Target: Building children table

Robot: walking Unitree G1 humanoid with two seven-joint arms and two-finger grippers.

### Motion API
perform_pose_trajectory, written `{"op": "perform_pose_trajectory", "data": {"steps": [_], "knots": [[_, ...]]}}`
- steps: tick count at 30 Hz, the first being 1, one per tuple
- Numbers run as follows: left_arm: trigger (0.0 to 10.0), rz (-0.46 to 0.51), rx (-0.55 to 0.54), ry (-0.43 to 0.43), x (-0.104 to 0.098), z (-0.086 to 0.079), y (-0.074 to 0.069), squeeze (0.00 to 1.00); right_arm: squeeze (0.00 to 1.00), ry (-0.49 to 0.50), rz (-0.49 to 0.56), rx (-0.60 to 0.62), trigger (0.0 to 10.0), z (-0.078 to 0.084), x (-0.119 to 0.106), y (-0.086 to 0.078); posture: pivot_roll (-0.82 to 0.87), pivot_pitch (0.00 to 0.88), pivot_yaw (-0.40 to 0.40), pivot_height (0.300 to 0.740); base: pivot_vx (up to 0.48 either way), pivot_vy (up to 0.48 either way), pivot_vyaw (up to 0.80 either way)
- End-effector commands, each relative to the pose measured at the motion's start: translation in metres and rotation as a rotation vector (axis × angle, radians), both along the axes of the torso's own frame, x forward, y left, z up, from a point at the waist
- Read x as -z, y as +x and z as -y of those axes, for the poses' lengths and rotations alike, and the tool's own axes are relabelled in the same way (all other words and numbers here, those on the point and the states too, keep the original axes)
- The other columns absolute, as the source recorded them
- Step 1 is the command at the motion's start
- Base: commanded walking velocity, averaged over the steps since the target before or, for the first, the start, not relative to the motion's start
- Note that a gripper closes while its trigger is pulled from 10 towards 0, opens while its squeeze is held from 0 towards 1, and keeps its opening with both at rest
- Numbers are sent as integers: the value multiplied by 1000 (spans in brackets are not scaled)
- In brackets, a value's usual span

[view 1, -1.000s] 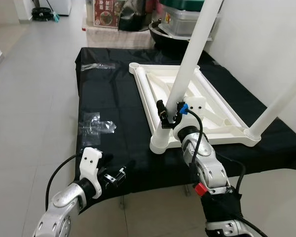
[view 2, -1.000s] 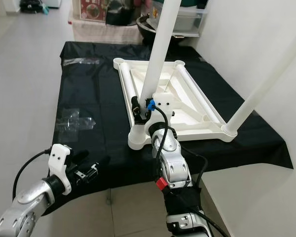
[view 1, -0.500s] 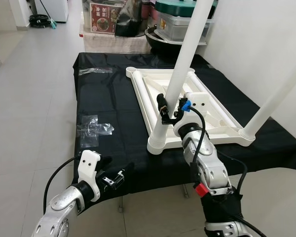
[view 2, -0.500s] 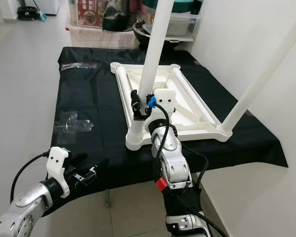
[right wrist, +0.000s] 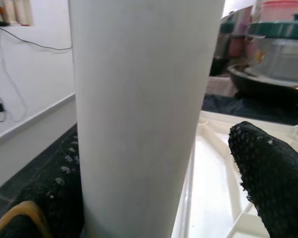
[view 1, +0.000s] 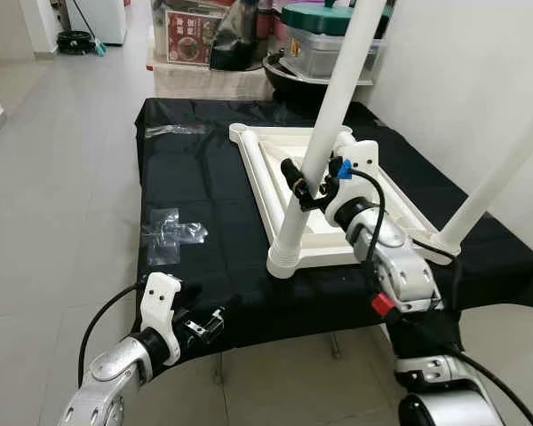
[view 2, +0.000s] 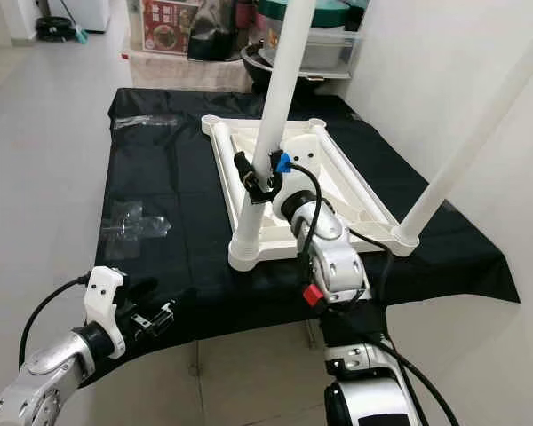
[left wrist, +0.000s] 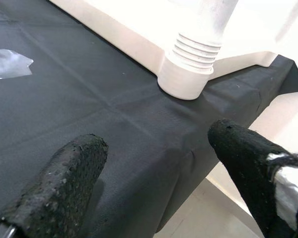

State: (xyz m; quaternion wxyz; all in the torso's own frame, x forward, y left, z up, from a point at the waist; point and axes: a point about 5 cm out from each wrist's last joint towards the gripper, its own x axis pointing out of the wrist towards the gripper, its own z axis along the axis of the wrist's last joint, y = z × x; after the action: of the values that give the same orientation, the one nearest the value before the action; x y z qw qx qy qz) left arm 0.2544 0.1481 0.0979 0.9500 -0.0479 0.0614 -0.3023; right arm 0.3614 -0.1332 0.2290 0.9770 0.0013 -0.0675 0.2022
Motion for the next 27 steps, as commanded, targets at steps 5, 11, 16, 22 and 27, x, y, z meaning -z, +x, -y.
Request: {"op": "perform_pose_trajectory", "data": {"steps": [5,11,16,22,27], "knots": [[10000,-9,6,5,3,0,-2,0,0,1,-46,-82,10000,7,1,3,36,0,-132,740,0,0,0],[10000,-9,8,6,3,0,-1,0,0,28,-37,-172,10000,11,-7,8,35,0,-132,740,0,0,0],[10000,-10,8,5,3,0,-1,0,0,19,-30,-217,10000,15,-12,13,36,0,-133,740,0,0,0],[10000,-10,4,5,3,0,-2,0,0,14,-29,-243,10000,17,-14,16,44,0,-138,740,0,0,0],[10000,-10,2,7,3,-1,-2,0,0,20,-19,-289,10000,15,-16,16,45,0,-140,740,0,0,0]]}}
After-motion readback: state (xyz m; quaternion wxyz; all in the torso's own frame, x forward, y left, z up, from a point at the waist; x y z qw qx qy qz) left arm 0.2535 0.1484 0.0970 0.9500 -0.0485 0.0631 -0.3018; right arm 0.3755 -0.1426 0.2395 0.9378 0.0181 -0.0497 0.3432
